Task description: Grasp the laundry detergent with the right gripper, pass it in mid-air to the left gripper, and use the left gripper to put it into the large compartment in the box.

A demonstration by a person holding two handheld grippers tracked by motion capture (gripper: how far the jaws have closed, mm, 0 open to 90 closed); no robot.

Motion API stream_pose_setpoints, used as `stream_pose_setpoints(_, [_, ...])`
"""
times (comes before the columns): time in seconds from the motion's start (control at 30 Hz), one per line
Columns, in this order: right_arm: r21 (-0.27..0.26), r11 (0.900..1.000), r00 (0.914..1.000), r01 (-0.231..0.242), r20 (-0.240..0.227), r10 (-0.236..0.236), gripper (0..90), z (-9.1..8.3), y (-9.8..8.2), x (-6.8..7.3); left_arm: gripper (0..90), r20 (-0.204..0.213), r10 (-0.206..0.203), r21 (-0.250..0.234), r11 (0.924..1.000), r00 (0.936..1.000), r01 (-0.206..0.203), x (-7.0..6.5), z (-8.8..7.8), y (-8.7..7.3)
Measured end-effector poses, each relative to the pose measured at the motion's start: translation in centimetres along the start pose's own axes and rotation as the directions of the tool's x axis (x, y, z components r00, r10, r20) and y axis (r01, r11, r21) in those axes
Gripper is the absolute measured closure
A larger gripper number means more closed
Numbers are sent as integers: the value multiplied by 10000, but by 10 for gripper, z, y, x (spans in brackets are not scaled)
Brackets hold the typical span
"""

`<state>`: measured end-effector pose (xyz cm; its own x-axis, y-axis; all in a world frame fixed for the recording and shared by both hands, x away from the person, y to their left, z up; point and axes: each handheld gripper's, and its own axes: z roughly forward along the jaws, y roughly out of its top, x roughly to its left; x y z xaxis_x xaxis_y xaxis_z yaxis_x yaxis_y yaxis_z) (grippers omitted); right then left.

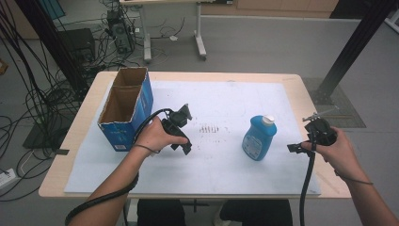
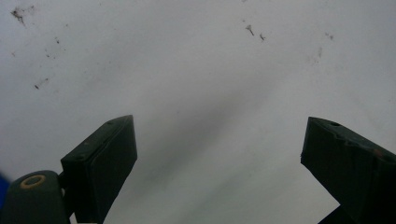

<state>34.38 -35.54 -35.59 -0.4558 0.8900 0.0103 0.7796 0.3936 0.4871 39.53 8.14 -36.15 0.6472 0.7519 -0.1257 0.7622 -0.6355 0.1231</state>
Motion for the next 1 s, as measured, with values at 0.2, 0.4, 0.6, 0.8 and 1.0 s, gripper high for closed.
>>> stream_pose_setpoints(0.2, [-463,9989,9999,94,-57,-96,43,0,-7,2,109,9,-46,2,10000,10000,46,0,-1,-1])
stream_pose_setpoints(0.4, [-934,9955,9998,174,-74,-182,47,1,-11,4,109,34,-92,-46,9999,10000,93,0,0,-1])
stream_pose_setpoints(0.6, [-1393,9901,9997,186,-159,-210,47,2,-17,6,109,60,-121,-50,9999,9999,122,0,1,-1])
stream_pose_setpoints(0.8, [-1738,9838,9987,429,-186,-468,48,3,-23,7,108,115,-154,-102,9998,9998,155,0,1,-2])
stream_pose_setpoints(1.0, [-1873,9807,9978,560,-233,-614,48,4,-26,8,109,117,-159,-67,9998,9998,160,0,2,-3])
